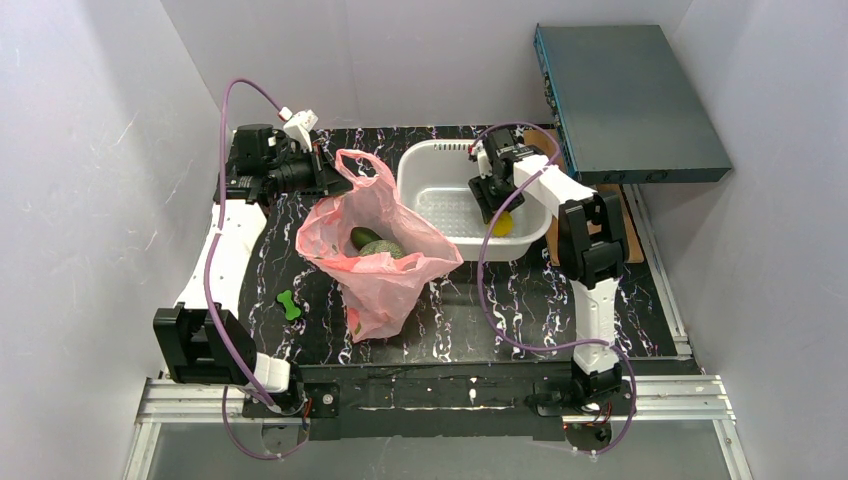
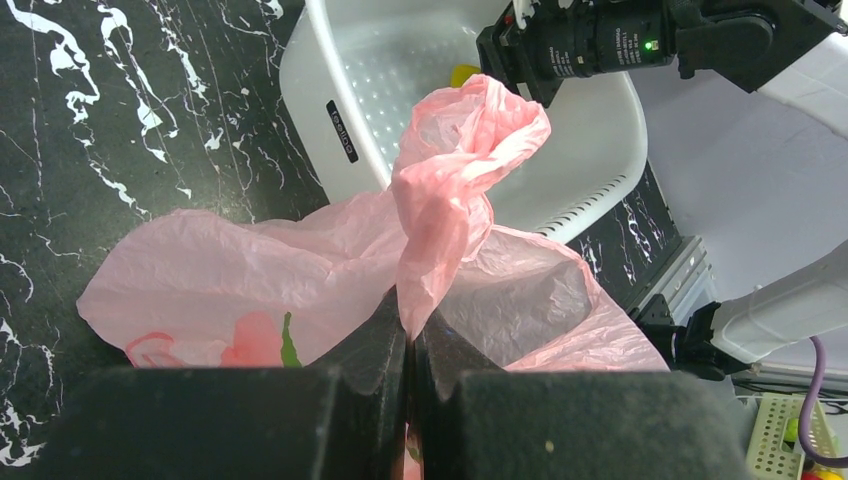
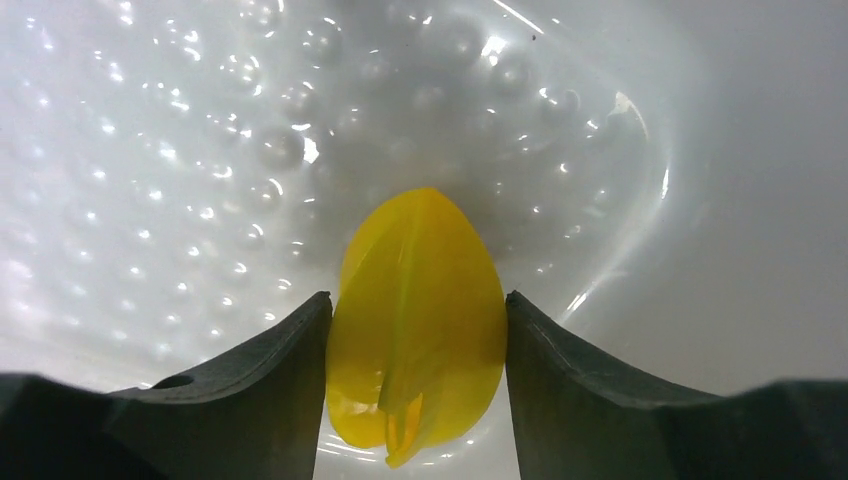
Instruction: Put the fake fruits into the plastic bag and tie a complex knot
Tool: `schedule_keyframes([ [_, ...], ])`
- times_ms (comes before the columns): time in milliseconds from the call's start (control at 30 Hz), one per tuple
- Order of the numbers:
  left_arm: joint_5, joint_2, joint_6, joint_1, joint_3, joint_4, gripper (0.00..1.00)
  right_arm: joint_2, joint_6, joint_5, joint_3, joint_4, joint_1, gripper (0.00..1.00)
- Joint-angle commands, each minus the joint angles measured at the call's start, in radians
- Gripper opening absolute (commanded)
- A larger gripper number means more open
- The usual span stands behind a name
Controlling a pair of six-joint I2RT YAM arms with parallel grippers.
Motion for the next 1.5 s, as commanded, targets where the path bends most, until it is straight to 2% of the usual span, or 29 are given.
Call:
schedule_keyframes([
  [0,0.008,-0.049,0.019,0.003,0.012,-0.019,0.0,-0.11,-0.024,-0.072,0.06,-0.012,0.003,0.19],
  [267,0.014,-0.066,0.012,0.002,-0.001,-0.024,0.0,-0.387,-0.067,-0.443,0.115,0.03,0.042,0.17],
  [467,0.013,-0.068,-0.006,0.002,-0.001,-0.018,0.0,-0.481,-0.066,-0.61,0.125,0.115,0.17,0.18],
  [667,0.015,-0.071,-0.014,0.003,-0.001,-0.016,0.0,-0.476,-0.168,-0.72,0.072,0.21,0.31,0.14],
  [800,0.011,-0.078,-0.02,0.002,-0.005,-0.016,0.0,-0.408,-0.204,-0.713,0.092,0.216,0.391,0.11],
  [1033,0.002,-0.088,-0.022,0.003,-0.023,-0.021,0.0,-0.29,-0.26,-0.674,0.071,0.202,0.473,0.16],
  [1100,0.002,-0.09,-0.022,0.003,-0.027,-0.021,0.0,-0.266,-0.268,-0.66,0.07,0.199,0.48,0.23],
  [1200,0.005,-0.091,-0.021,0.003,-0.031,-0.019,0.0,-0.247,-0.26,-0.65,0.088,0.188,0.482,0.57],
  [1300,0.008,-0.096,-0.016,0.003,-0.034,-0.02,0.0,-0.25,-0.234,-0.649,0.119,0.169,0.484,0.82],
  [1400,0.011,-0.098,-0.013,0.003,-0.039,-0.021,0.0,-0.278,-0.216,-0.646,0.123,0.175,0.483,0.97],
  [1467,0.014,-0.1,-0.012,0.004,-0.041,-0.021,0.0,-0.305,-0.198,-0.636,0.122,0.186,0.485,0.98],
])
